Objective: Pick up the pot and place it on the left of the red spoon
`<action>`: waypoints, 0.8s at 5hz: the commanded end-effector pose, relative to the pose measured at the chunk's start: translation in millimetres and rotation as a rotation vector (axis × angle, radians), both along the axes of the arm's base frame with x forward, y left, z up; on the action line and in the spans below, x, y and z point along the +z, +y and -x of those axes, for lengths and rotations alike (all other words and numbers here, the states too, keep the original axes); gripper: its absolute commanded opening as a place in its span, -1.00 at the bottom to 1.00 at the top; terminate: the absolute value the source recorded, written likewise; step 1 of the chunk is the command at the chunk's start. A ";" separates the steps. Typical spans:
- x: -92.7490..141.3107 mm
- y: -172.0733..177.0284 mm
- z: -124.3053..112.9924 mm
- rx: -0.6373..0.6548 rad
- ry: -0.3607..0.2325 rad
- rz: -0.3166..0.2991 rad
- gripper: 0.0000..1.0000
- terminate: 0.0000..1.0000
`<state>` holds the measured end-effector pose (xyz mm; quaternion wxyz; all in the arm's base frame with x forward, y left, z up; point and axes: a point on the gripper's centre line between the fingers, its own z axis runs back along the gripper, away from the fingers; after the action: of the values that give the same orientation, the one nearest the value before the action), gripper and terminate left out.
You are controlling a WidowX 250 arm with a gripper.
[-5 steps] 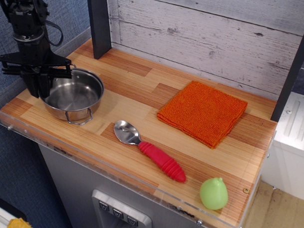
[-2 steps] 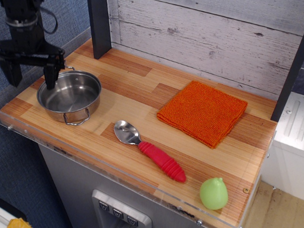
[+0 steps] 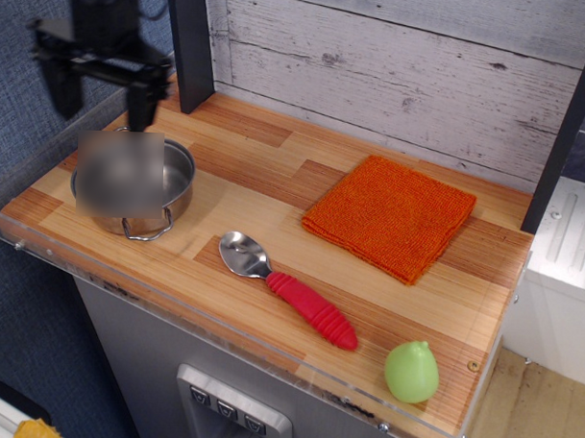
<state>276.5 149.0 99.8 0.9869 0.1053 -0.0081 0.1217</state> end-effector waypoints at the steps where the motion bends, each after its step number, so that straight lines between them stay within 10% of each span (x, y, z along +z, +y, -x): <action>1: 29.0 -62.3 -7.4 -0.082 -0.075 -0.010 1.00 -1.00; 4: 29.4 -164.9 -26.0 -0.308 -0.128 0.065 1.00 -1.00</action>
<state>305.5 -17.5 115.0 0.9960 0.0604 -0.0620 -0.0239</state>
